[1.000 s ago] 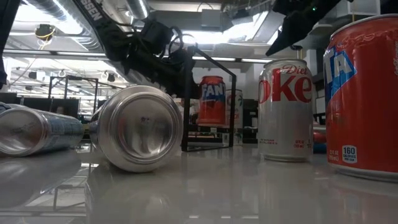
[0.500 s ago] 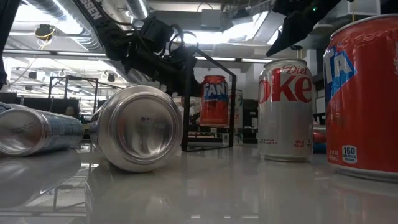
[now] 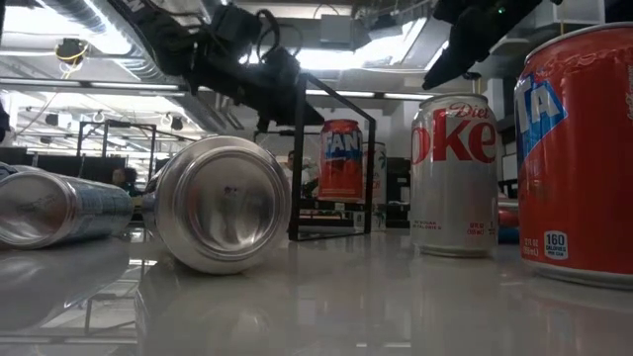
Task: Pick and place cans onto a shelf
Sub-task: Put the middle right red soda can on the shelf aligned with the other red soda can
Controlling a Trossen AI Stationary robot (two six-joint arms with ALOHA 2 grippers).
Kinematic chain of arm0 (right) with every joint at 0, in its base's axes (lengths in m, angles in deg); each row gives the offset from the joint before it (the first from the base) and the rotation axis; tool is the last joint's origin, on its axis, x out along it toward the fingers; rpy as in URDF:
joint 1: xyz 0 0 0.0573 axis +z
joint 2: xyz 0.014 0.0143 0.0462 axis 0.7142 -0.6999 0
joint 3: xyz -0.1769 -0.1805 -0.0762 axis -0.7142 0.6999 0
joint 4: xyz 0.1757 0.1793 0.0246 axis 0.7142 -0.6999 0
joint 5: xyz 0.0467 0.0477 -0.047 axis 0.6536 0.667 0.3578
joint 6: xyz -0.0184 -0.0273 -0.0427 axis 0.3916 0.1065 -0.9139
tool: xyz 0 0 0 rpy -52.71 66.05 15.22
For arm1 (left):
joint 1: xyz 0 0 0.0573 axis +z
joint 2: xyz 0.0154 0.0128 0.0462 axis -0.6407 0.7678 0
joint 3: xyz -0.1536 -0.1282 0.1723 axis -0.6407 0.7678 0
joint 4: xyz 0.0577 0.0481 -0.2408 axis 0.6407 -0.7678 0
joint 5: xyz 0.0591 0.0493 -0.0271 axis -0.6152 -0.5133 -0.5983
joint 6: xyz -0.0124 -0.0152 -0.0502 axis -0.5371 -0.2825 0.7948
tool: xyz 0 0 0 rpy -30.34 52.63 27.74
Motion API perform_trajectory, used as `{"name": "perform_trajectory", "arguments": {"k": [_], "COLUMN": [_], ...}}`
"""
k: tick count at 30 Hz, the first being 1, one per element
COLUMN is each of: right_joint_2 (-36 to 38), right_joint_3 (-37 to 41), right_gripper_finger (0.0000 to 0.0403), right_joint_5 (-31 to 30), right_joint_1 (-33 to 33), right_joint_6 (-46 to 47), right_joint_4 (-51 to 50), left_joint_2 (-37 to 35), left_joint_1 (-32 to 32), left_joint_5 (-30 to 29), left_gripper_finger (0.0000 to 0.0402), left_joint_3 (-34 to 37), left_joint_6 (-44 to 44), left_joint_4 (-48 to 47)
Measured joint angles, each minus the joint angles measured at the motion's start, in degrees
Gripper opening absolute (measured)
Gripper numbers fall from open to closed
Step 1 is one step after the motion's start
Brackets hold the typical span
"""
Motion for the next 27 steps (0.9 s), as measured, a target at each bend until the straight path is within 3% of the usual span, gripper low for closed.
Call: {"name": "perform_trajectory", "arguments": {"k": [8,14,21,27], "right_joint_2": [0.0,0.0,0.0,0.0], "right_joint_3": [0.0,0.0,0.0,0.0], "right_gripper_finger": [0.0374,0.0374,0.0374,0.0374], "right_joint_5": [7.6,8.9,8.9,8.9], "right_joint_1": [0.0,0.0,1.6,7.6], "right_joint_6": [3.5,5.0,6.3,9.3], "right_joint_4": [-3.2,-7.8,-8.3,-8.1], "left_joint_2": [-11.1,-19.2,-24.1,-24.2], "left_joint_1": [-2.6,-9.8,-19.5,-24.6], "left_joint_5": [6.8,3.4,-8.7,-11.4], "left_gripper_finger": [0.0000,0.0000,0.0000,0.0000], "left_joint_3": [0.0,0.6,8.9,16.4], "left_joint_6": [-3.3,-3.6,-1.3,0.4], "left_joint_4": [-15.4,-25.6,-20.7,-6.7]}}
